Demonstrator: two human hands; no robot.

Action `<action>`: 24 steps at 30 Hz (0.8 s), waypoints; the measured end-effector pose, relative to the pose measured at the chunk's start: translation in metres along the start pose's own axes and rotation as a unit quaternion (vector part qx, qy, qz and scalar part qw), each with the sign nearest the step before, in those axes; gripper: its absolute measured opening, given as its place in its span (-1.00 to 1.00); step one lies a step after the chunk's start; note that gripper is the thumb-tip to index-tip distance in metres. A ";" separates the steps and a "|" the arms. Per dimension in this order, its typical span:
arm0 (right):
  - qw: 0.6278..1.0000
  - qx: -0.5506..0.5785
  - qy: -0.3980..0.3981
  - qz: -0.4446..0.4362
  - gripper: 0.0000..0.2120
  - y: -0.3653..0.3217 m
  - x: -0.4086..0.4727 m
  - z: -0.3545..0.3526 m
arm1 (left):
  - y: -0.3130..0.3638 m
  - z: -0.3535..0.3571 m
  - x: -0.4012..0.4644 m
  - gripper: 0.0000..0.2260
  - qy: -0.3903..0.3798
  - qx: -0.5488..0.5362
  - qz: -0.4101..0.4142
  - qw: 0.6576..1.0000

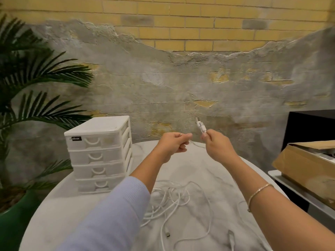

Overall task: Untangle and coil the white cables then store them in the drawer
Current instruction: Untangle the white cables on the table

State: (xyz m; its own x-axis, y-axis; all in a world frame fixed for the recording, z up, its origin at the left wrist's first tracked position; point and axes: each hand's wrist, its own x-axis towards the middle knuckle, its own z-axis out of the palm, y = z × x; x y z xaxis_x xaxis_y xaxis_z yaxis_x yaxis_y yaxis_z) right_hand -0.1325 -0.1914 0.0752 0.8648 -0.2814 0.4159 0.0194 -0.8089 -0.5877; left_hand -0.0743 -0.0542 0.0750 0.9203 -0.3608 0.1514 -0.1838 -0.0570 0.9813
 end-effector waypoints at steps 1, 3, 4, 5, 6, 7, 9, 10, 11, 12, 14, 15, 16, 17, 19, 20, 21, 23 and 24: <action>1.000 -0.005 0.016 -0.013 -0.71 -0.004 0.000 -0.001 | 0.003 0.001 -0.005 -0.87 -0.014 -0.014 -0.004 1.000; 0.999 -0.006 0.008 -0.032 -0.74 -0.014 -0.002 0.000 | 0.007 0.001 -0.015 -0.86 -0.033 -0.050 -0.008 0.998; 0.999 -0.005 -0.009 -0.037 -0.75 -0.019 -0.005 0.001 | 0.009 0.001 -0.019 -0.86 -0.035 -0.065 -0.006 0.997; 0.999 0.000 -0.030 -0.037 -0.75 -0.023 -0.009 0.002 | 0.009 -0.001 -0.022 -0.86 -0.033 -0.072 -0.001 0.997; 0.998 0.007 -0.048 -0.035 -0.75 -0.026 -0.013 0.004 | 0.009 -0.002 -0.025 -0.85 -0.027 -0.077 0.004 0.997; 0.997 0.012 -0.063 -0.033 -0.75 -0.029 -0.016 0.006 | 0.008 -0.005 -0.027 -0.85 -0.020 -0.083 0.007 0.996; 0.996 0.001 -0.084 -0.039 -0.73 -0.036 -0.022 0.007 | 0.005 -0.010 -0.032 -0.86 -0.004 -0.102 0.003 0.995; 0.994 -0.008 -0.098 -0.048 -0.71 -0.040 -0.024 0.008 | 0.004 -0.013 -0.035 -0.86 0.005 -0.119 -0.001 0.993; 0.992 -0.013 -0.113 -0.062 -0.69 -0.043 -0.027 0.008 | 0.003 -0.017 -0.038 -0.86 0.016 -0.141 -0.004 0.990; 0.989 -0.015 -0.127 -0.075 -0.67 -0.047 -0.030 0.008 | 0.003 -0.020 -0.041 -0.85 0.027 -0.163 -0.004 0.986; 0.984 -0.020 -0.148 -0.093 -0.66 -0.054 -0.035 0.008 | 0.001 -0.025 -0.046 -0.86 0.046 -0.183 0.000 0.982; 0.983 -0.018 -0.154 -0.096 -0.67 -0.057 -0.037 0.008 | 0.001 -0.027 -0.048 -0.86 0.055 -0.187 0.002 0.981; 0.982 -0.017 -0.159 -0.097 -0.67 -0.059 -0.039 0.009 | 0.000 -0.029 -0.050 -0.86 0.065 -0.193 0.005 0.979; 0.982 -0.018 -0.163 -0.098 -0.68 -0.062 -0.041 0.010 | -0.001 -0.030 -0.052 -0.86 0.075 -0.202 0.007 0.977; 0.980 -0.020 -0.172 -0.100 -0.68 -0.065 -0.045 0.010 | -0.002 -0.031 -0.058 -0.89 0.079 -0.220 -0.002 0.972; 0.979 -0.016 -0.179 -0.101 -0.70 -0.067 -0.047 0.011 | -0.001 -0.031 -0.062 -0.90 0.074 -0.243 -0.011 0.967; 0.977 -0.015 -0.187 -0.105 -0.71 -0.069 -0.050 0.011 | 0.000 -0.030 -0.065 -0.84 0.067 -0.274 -0.020 0.959; 0.970 -0.032 -0.209 -0.117 -0.71 -0.073 -0.055 0.015 | 0.004 -0.031 -0.069 -0.70 0.057 -0.339 -0.023 0.939; 0.967 -0.048 -0.222 -0.117 -0.70 -0.075 -0.058 0.017 | 0.005 -0.030 -0.069 -0.72 0.061 -0.360 -0.016 0.931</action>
State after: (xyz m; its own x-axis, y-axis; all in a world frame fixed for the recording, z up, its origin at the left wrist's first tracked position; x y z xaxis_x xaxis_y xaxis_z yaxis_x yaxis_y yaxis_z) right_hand -0.1756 -0.1058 0.0834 0.9729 0.1481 0.1777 0.2130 -0.8733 -0.4381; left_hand -0.1281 -0.0017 0.0734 0.9616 -0.2592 0.0899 0.0834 0.5885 0.8042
